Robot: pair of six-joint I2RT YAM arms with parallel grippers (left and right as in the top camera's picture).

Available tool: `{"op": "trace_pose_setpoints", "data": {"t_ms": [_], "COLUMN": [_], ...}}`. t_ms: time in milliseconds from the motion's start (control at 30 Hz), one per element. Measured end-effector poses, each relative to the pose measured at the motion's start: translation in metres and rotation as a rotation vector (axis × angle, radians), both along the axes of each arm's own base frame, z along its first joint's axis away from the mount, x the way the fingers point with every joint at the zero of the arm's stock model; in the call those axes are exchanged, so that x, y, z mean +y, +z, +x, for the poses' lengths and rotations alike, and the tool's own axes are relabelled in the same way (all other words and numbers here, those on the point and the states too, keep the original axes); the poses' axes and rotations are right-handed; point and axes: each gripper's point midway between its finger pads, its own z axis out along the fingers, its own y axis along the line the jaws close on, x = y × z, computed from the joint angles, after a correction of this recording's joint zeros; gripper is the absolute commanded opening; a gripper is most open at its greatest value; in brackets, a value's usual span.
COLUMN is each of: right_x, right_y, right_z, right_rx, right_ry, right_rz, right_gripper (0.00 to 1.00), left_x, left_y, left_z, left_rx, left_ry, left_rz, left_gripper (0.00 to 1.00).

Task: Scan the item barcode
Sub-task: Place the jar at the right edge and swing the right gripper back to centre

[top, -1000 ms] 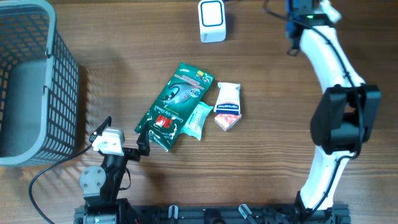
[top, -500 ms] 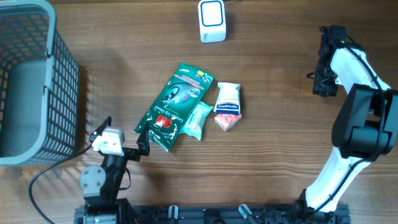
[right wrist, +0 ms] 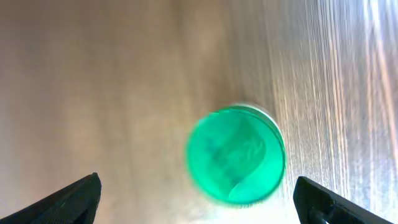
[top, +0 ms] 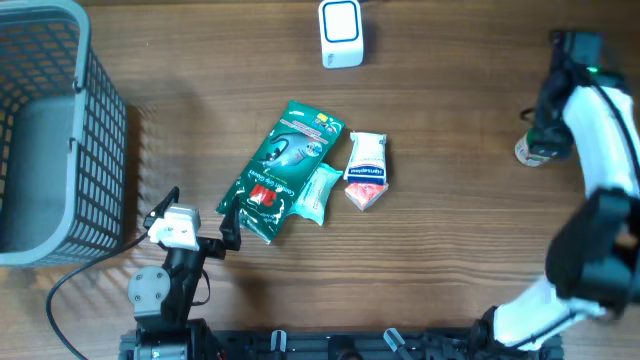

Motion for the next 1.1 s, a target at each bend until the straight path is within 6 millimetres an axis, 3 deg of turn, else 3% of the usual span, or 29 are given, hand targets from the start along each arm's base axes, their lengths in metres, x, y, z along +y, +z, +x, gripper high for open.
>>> {"op": "trace_pose_setpoints", "data": {"t_ms": [33,100,167,200,333,367,433,533,633,833,933,967,1000,1100], "right_x": [0.0,0.009,0.038,0.063,0.157,0.156,0.141,0.096,0.058,-0.021,-0.049,-0.052,-0.053,-0.03], "right_y": [0.022,0.044,0.038,0.031,0.003,-0.001,-0.027,-0.083,-0.101,-0.104,-0.104,-0.103,-0.1,-0.091], "right_z": [-0.001,0.002,0.011,0.017,0.023,0.022,0.019,0.009,0.0,-0.029,-0.044,-0.048,-0.053,-0.039], "right_rx": [-0.038,-0.066,-0.034,-0.004,0.153,0.18,0.292,0.474,0.522,0.541,0.549,0.563,0.582,0.54], "right_ry": [0.033,0.165,0.348,0.465,0.831,0.839,0.821,0.734,0.65,0.45,0.388,0.385,0.391,0.475], "right_rz": [-0.024,-0.039,-0.003,0.009,-0.076,-0.1,-0.139,-0.124,-0.101,-0.051,-0.03,-0.021,-0.009,0.059], "right_gripper": [0.79,0.78,0.93,0.96,0.63,0.6,0.56,0.56,0.5,0.52,0.62,0.71,1.0,1.0], "left_x": [0.0,0.0,0.0,0.0,0.0,0.0,0.0,0.0,0.0,0.0,0.0,0.0,0.0,0.0], "left_y": [0.0,0.0,0.0,0.0,0.0,0.0,0.0,0.0,0.0,0.0,0.0,0.0,0.0,0.0], "left_z": [0.0,0.0,0.0,0.0,0.0,0.0,0.0,0.0,0.0,0.0,0.0,0.0,0.0,0.0], "left_rx": [0.0,0.0,0.0,0.0,0.0,0.0,0.0,0.0,0.0,0.0,0.0,0.0,0.0,0.0], "left_ry": [0.0,0.0,0.0,0.0,0.0,0.0,0.0,0.0,0.0,0.0,0.0,0.0,0.0,0.0], "left_rz": [0.0,0.0,0.0,0.0,0.0,0.0,0.0,0.0,0.0,0.0,0.0,0.0,0.0,0.0], "left_gripper": [1.0,1.0,1.0,1.0,1.0,1.0,1.0,1.0,1.0,1.0,1.0,1.0,1.0,1.0]}}
